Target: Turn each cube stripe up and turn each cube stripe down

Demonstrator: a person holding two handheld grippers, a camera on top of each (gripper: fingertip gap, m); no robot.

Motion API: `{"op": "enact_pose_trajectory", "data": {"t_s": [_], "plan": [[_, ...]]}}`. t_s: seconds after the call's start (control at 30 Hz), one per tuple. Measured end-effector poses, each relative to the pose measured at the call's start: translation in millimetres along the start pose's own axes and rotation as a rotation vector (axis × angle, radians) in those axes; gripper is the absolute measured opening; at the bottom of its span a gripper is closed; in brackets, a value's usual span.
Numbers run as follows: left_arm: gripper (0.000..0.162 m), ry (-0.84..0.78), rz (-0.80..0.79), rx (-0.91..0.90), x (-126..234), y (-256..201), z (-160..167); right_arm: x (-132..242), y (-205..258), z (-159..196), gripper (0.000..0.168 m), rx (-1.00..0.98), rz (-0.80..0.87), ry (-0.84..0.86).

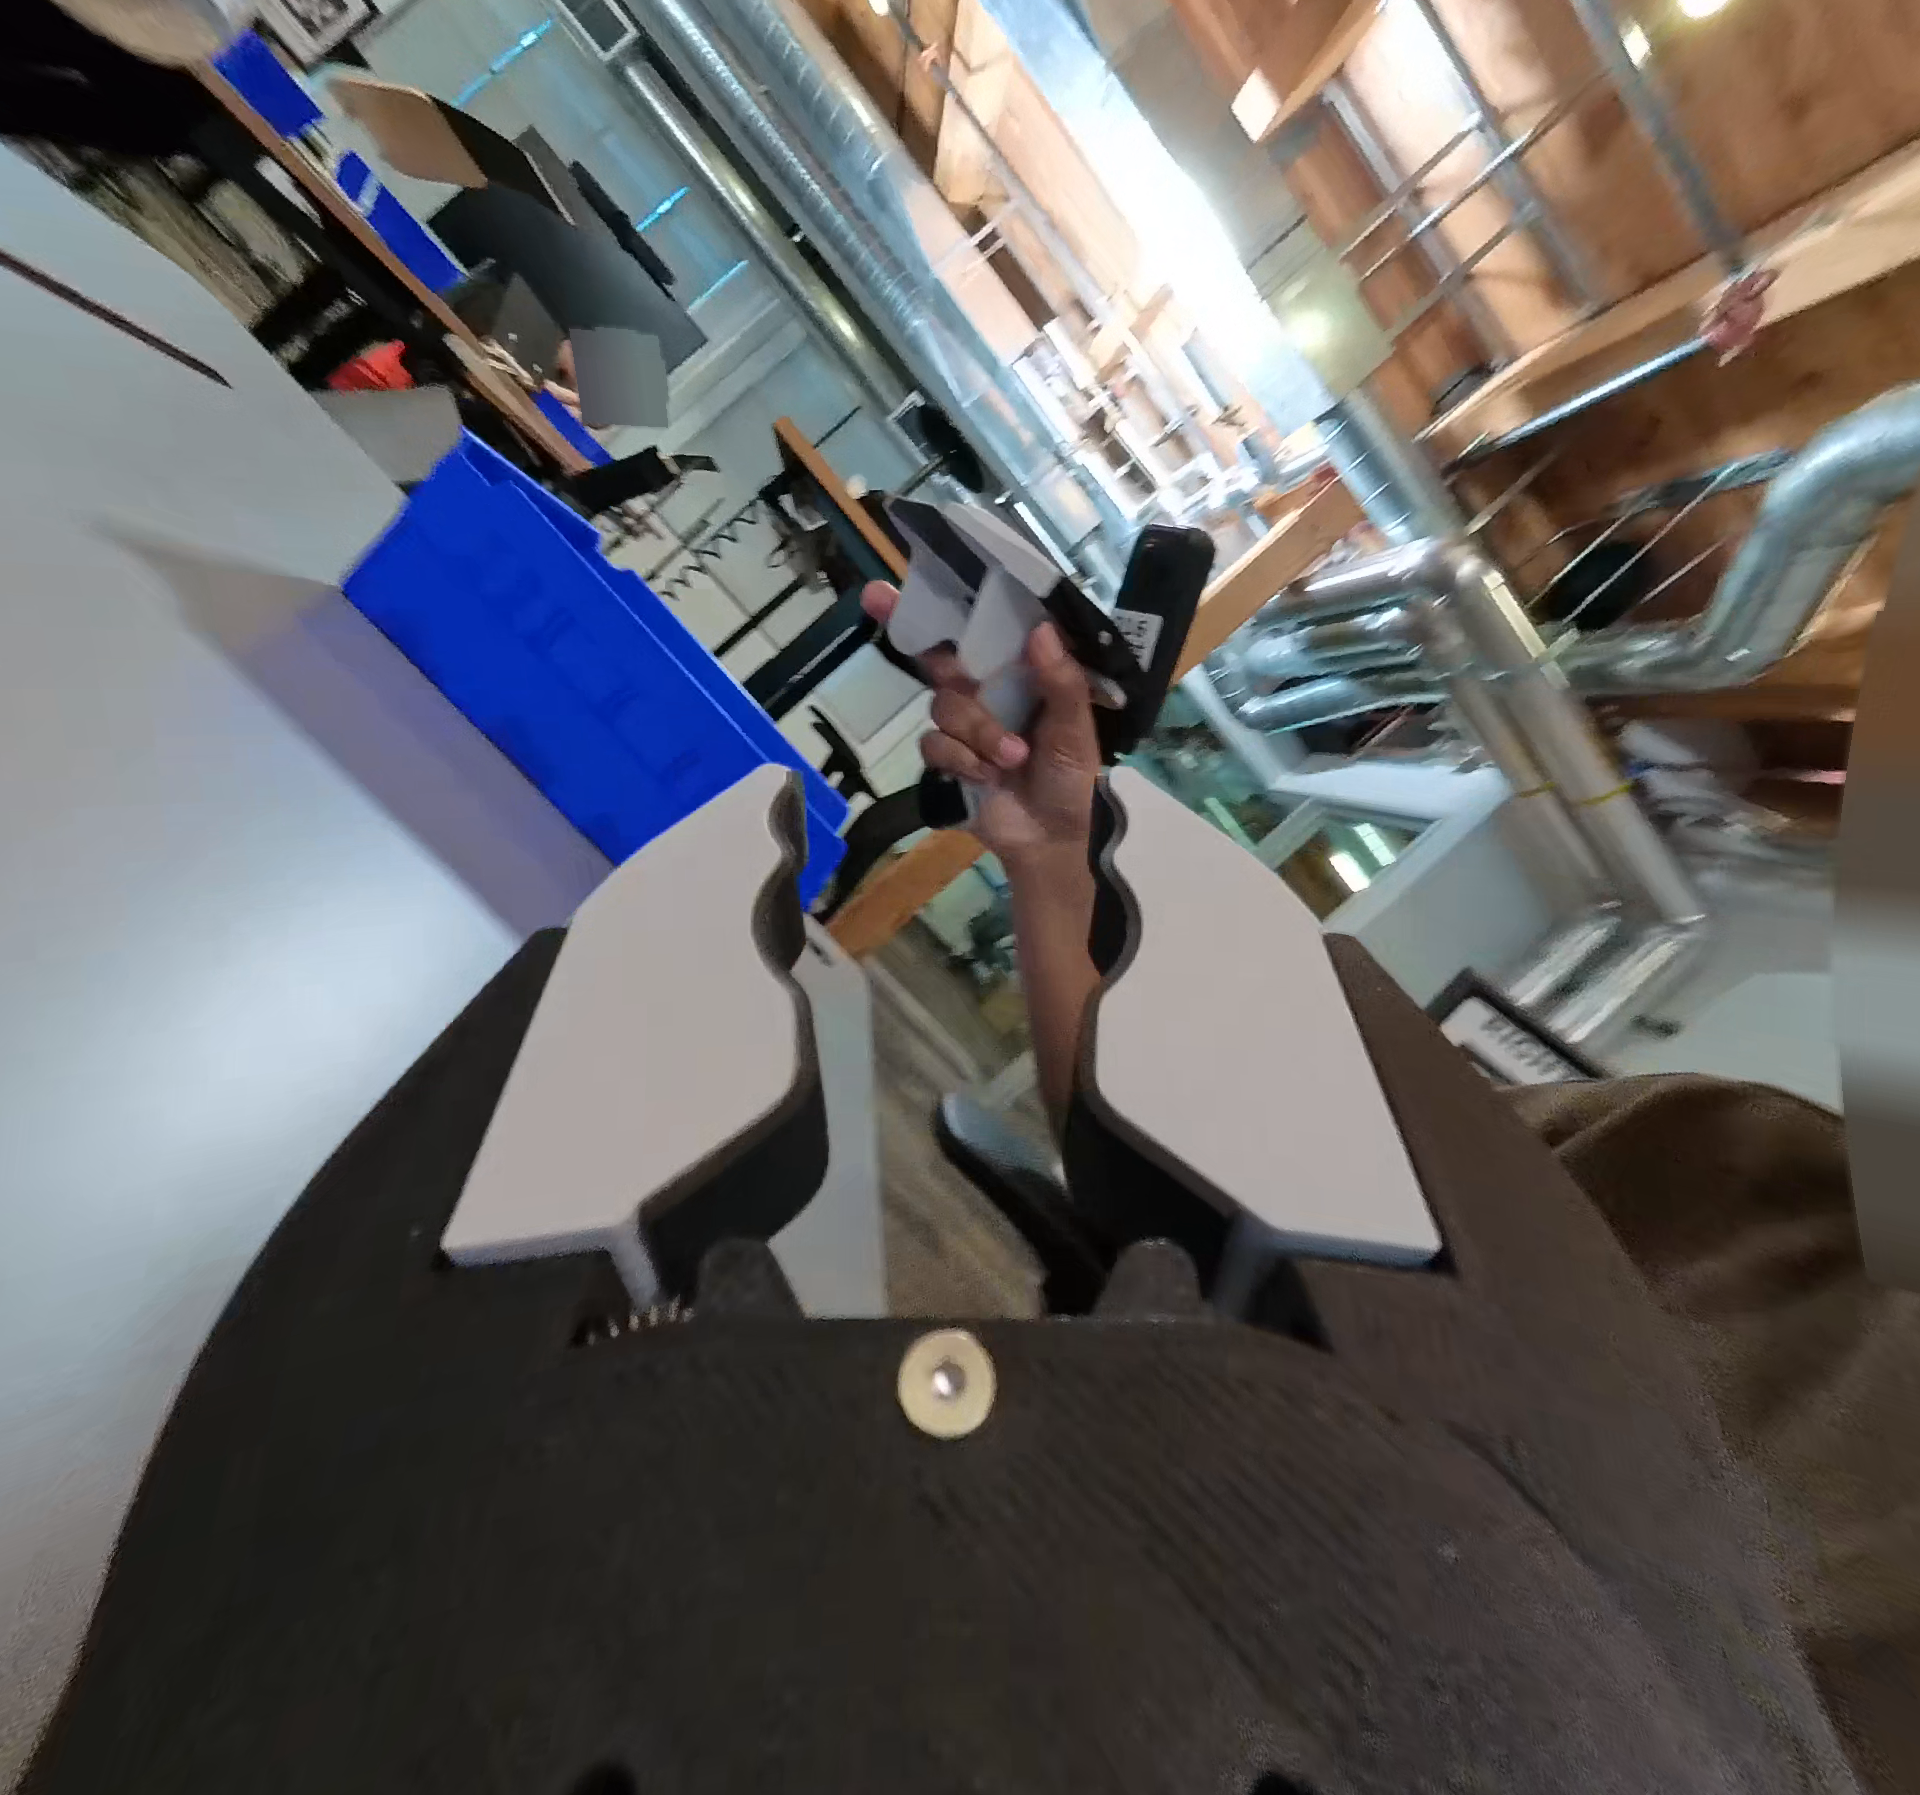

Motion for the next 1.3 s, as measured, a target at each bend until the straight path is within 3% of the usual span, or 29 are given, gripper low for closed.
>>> {"op": "enact_pose_trajectory", "data": {"t_s": [0.23,0.33,0.47,0.57,0.7,0.8,0.9,1.0,1.13,1.3], "plan": [[0.035,-0.06,-0.115,-0.358,21.2,-6.5,-45.1,-22.3,68.9,37.2,0.006,-0.146,-0.156,-0.085],[0.033,-0.098,-0.11,-0.379,28.3,-6.7,-53.4,-31.0,94.5,49.8,0.005,-0.143,-0.217,-0.081],[0.019,-0.123,-0.097,-0.405,37.5,-11.2,-60.5,-46.7,124.3,83.6,0.008,-0.052,-0.278,0.002],[0.022,-0.151,-0.143,-0.464,48.5,-19.4,-74.0,-56.2,143.6,108.0,0.008,-0.037,-0.34,0.086],[0.035,-0.384,-0.2,-0.666,104.3,-87.2,-148.8,-58.6,161.0,113.2,0.01,-0.08,-0.424,0.104],[0.039,-0.597,-0.468,-0.799,182.0,-129.5,-215.8,-59.8,166.4,115.0,0.01,-0.102,-0.448,0.104],[0.057,-0.6,-0.89,-0.822,257.6,-118.1,-255.8,-65.2,173.2,118.3,0.011,-0.128,-0.485,0.126],[0.073,-0.467,-1.198,-0.714,312.4,-68.0,-265.8,-71.0,179.4,122.8,0.013,-0.135,-0.51,0.155],[0.081,-0.285,-1.514,-0.56,365.4,7.6,-267.2,-76.2,184.2,122.8,0.013,-0.153,-0.526,0.16],[0.083,-0.155,-1.753,-0.473,401.3,66.5,-272.0,-85.2,184.3,124.5,0.014,-0.186,-0.541,0.172]]}}
Point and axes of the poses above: each gripper's, where its closed fingertips meet, x back along the fingers, z out of its underside, y = z × x across the jaws, the point moved 3 cm from there along x, back along the fingers, and after that the axes turned 5 degrees about x, right-handed, at the moved point
